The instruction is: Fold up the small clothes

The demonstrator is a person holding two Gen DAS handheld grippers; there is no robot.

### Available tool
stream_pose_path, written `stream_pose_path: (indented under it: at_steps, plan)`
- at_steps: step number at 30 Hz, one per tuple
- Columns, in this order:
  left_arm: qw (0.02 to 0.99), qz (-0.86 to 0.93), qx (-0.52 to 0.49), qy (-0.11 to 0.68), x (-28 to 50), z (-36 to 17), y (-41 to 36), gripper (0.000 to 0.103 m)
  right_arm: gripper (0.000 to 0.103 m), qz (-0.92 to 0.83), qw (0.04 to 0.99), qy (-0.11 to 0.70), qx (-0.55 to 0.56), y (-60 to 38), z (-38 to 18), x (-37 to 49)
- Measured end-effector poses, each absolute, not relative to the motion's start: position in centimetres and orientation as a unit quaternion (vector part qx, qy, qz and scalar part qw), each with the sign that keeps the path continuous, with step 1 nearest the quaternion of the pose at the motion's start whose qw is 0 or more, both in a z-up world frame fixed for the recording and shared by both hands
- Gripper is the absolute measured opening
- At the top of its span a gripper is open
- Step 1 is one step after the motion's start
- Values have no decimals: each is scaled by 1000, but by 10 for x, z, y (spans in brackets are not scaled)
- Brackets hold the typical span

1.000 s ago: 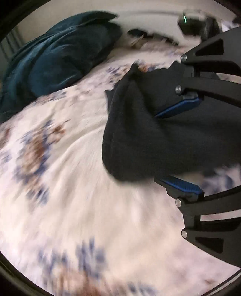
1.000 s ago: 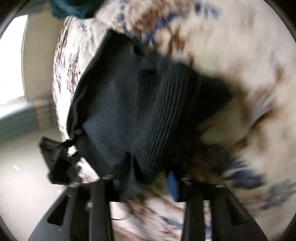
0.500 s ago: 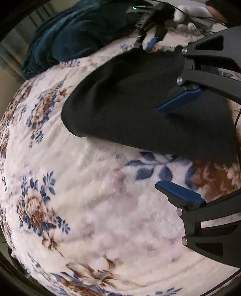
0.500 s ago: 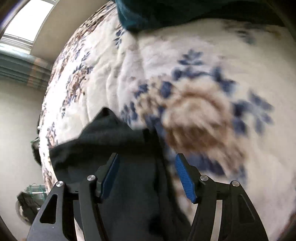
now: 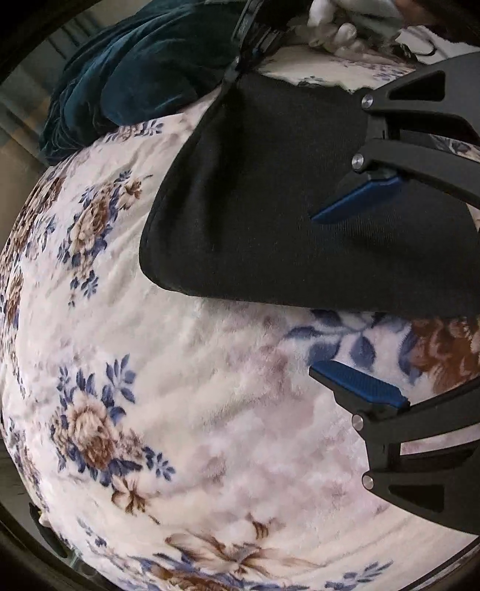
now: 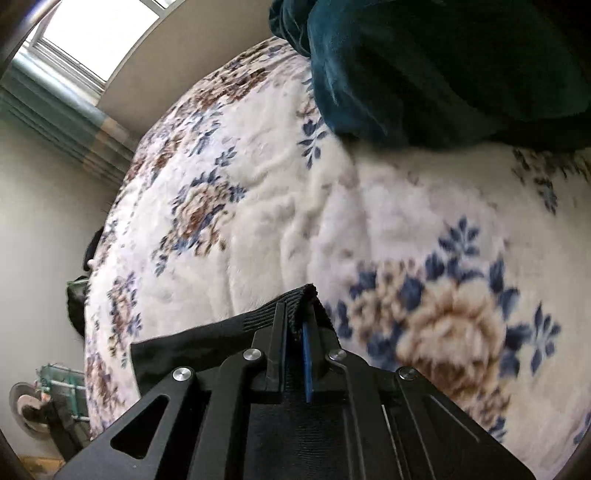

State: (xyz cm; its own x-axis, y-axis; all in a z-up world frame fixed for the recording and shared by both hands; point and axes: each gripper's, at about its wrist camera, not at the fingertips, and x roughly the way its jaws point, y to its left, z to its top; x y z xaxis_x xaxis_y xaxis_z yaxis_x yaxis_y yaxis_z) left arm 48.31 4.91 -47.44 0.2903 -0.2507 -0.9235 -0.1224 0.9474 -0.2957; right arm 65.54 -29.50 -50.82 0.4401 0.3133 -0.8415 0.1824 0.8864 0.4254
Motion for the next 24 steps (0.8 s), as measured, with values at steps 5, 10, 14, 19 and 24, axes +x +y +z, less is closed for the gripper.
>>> stream_pose_path:
  at_steps: [5, 10, 14, 19, 24]
  plan:
    - [778, -36, -163, 605, 495, -478, 51, 75, 10, 39, 775, 580, 248, -304, -541, 672]
    - [780, -58, -172, 600, 514, -469, 45, 75, 81, 46, 731, 578, 361, -348, -533, 636]
    - [779, -62, -147, 606, 507, -471, 39, 75, 81, 33, 688, 619, 377, -361, -543, 579]
    - [760, -51, -149, 631, 483, -482, 44, 75, 8, 13, 662, 642, 387, -346, -574, 527]
    - [752, -31, -145, 642, 441, -475, 63, 75, 9, -30, 707, 584, 397, -343, -540, 487]
